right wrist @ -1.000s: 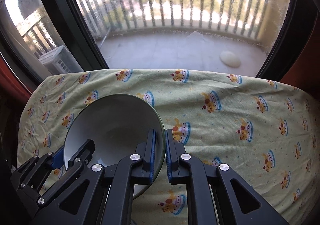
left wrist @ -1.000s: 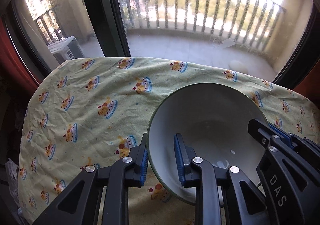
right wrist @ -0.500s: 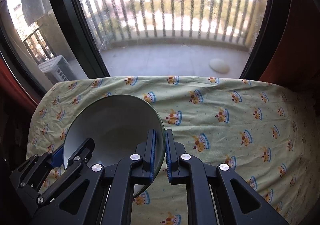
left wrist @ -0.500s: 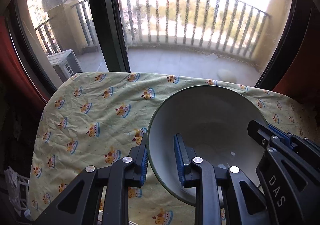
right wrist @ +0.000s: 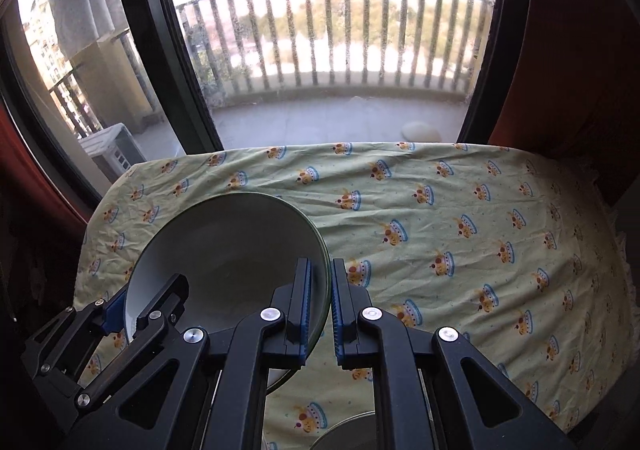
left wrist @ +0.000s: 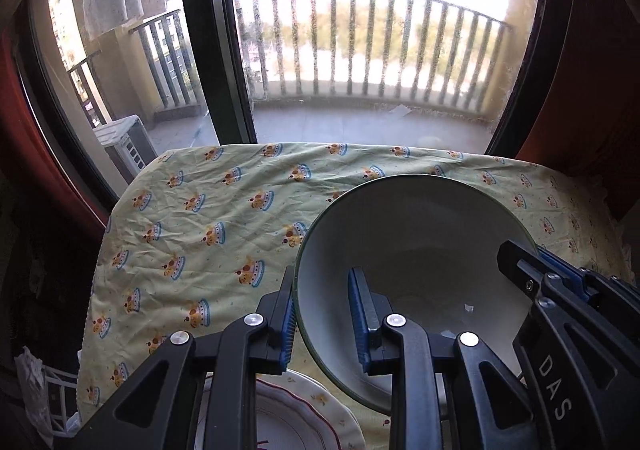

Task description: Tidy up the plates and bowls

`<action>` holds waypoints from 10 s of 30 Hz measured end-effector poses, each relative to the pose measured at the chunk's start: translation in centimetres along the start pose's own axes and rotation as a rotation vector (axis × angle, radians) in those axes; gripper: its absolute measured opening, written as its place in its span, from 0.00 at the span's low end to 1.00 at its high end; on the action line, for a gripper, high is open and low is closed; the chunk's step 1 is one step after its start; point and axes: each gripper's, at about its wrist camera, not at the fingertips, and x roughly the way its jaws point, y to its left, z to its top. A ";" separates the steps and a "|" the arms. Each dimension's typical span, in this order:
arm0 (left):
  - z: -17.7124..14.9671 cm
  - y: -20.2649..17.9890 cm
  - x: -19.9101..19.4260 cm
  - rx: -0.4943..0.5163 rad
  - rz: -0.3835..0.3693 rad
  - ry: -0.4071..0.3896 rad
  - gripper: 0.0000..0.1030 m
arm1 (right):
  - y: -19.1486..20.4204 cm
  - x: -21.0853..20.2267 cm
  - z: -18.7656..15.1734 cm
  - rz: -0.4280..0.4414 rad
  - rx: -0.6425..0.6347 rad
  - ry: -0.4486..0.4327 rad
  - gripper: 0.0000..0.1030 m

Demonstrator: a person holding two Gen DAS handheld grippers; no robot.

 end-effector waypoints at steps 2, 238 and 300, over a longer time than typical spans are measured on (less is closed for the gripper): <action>-0.5 -0.6 -0.6 0.027 -0.021 -0.005 0.22 | -0.4 -1.0 -0.8 -0.021 0.016 -0.008 0.12; -11.2 10.7 1.7 0.140 -0.235 0.305 0.57 | 10.3 1.9 -14.8 0.090 0.223 0.346 0.38; -22.9 0.8 -12.4 -0.073 -0.011 -0.177 0.99 | -6.7 -13.7 -26.1 0.019 0.009 -0.174 0.87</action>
